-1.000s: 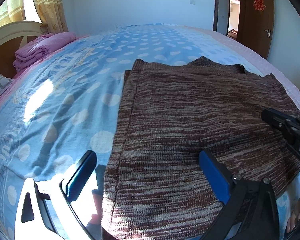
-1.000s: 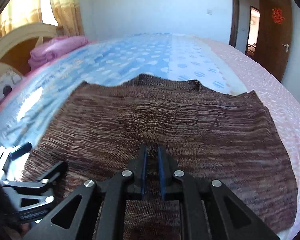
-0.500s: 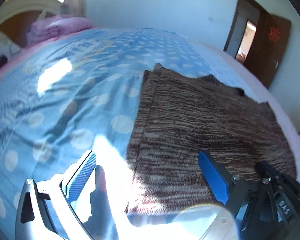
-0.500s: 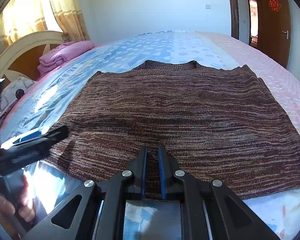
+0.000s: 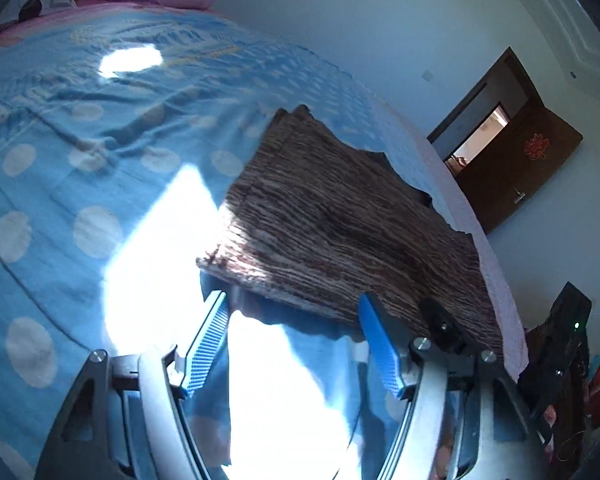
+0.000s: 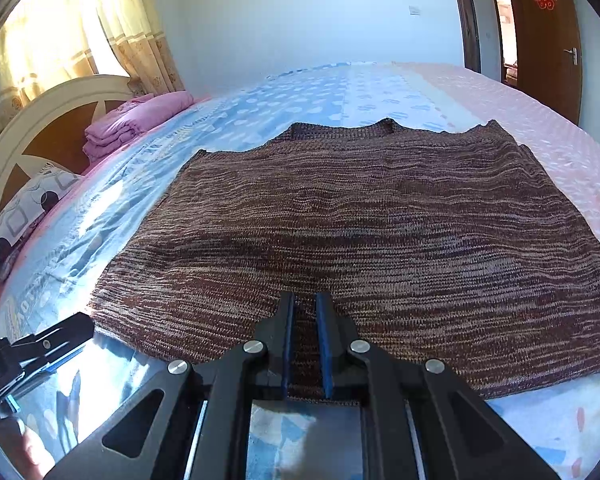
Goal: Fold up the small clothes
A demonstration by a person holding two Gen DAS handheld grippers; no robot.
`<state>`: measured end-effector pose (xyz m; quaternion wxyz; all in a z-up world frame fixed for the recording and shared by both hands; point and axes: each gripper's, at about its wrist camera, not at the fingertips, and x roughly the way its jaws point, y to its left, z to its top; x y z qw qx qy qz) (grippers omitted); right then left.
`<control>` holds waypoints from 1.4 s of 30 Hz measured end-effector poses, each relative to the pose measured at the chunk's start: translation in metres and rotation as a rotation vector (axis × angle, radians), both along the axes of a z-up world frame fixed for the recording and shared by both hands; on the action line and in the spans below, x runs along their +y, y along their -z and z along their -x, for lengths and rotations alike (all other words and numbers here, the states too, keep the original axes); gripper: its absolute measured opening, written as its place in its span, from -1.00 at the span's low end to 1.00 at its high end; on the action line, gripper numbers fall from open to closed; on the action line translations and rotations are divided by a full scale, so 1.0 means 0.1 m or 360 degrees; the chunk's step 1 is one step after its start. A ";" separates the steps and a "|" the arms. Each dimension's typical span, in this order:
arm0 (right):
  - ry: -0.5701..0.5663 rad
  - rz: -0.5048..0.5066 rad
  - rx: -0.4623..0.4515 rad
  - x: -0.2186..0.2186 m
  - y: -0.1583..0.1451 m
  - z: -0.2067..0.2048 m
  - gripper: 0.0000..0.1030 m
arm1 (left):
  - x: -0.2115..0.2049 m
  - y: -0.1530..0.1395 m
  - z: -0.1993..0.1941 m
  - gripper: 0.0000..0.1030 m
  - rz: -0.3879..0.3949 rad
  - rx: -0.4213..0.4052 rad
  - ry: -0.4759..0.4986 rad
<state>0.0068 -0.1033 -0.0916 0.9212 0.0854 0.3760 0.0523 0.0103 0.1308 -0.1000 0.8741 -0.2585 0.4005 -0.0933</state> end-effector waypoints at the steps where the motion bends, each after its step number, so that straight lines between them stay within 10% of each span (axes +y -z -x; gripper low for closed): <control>1: 0.0000 0.0000 -0.0001 0.00 0.00 0.00 -0.78 | 0.00 0.00 -0.03 0.51 0.0036 -0.0024 -0.0019; 3: 0.0001 0.0001 0.0000 0.00 0.00 0.00 -0.78 | 0.01 0.00 -0.16 0.75 0.0102 -0.0052 -0.0032; 17: -0.0006 -0.0014 -0.0007 -0.01 0.02 -0.01 -0.77 | 0.12 -0.02 -0.86 0.72 0.0127 -0.0079 -0.0181; 21: -0.0006 -0.0012 -0.0007 -0.01 0.02 -0.01 -0.77 | 0.06 -0.01 -0.96 0.19 0.0042 -0.0087 -0.0086; 37: -0.0083 0.0048 0.0075 0.42 -0.06 -0.48 -0.77 | -0.11 -0.04 -0.99 -0.12 -0.0259 -0.0070 -0.0059; 42: -0.0087 -0.0090 0.0065 0.30 -0.04 -0.46 -0.77 | -0.32 -0.17 -0.96 -0.66 -0.0460 -0.0166 0.0008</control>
